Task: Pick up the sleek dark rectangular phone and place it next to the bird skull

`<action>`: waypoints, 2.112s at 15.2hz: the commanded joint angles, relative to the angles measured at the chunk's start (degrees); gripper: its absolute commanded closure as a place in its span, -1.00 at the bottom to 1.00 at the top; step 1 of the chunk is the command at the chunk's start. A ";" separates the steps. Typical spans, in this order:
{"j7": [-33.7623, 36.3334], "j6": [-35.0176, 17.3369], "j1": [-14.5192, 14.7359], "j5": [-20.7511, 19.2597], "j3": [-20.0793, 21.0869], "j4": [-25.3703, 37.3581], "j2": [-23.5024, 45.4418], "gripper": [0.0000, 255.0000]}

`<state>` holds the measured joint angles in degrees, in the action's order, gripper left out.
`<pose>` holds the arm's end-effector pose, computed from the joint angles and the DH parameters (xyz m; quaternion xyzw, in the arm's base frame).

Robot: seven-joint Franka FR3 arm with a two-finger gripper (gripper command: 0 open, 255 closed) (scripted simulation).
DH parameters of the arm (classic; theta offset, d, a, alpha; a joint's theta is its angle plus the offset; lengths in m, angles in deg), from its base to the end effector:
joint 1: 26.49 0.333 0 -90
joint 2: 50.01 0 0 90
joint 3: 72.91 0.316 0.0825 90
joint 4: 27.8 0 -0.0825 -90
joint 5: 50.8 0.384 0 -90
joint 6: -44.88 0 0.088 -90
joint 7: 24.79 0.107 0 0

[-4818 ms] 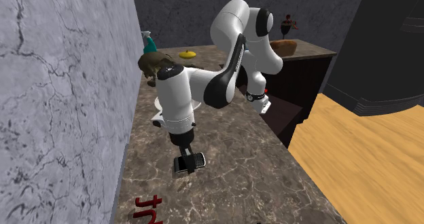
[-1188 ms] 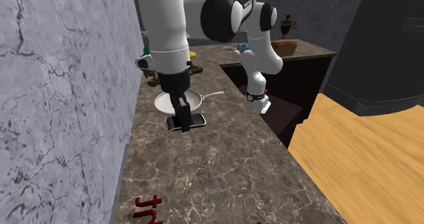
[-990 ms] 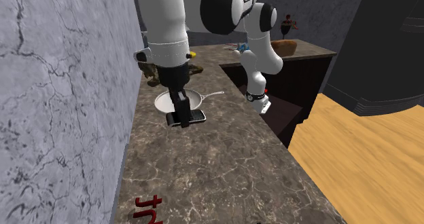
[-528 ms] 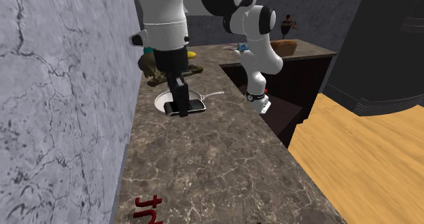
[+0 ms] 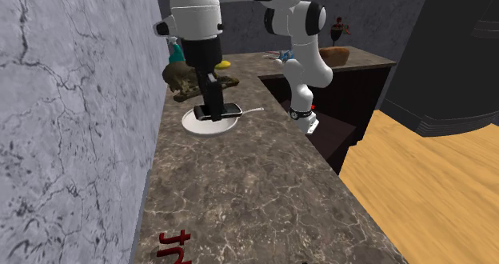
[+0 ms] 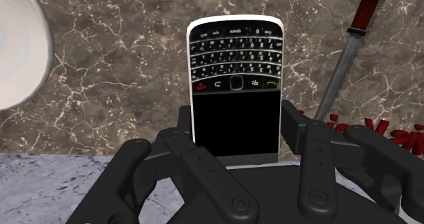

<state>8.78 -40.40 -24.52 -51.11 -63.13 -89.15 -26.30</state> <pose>0.6566 0.1076 0.6007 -0.9800 0.1965 0.0077 0.0309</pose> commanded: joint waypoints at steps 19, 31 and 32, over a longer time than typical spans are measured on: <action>-21.17 -8.92 -12.29 3.97 -9.45 -49.01 -39.06 1.00; -35.14 -6.39 -18.00 -0.93 -19.25 -60.07 -52.13 1.00; -36.37 -6.12 -18.51 -1.52 -20.17 -60.57 -52.90 1.00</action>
<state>-26.09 -46.88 -42.46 -51.98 -82.23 -149.30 -78.44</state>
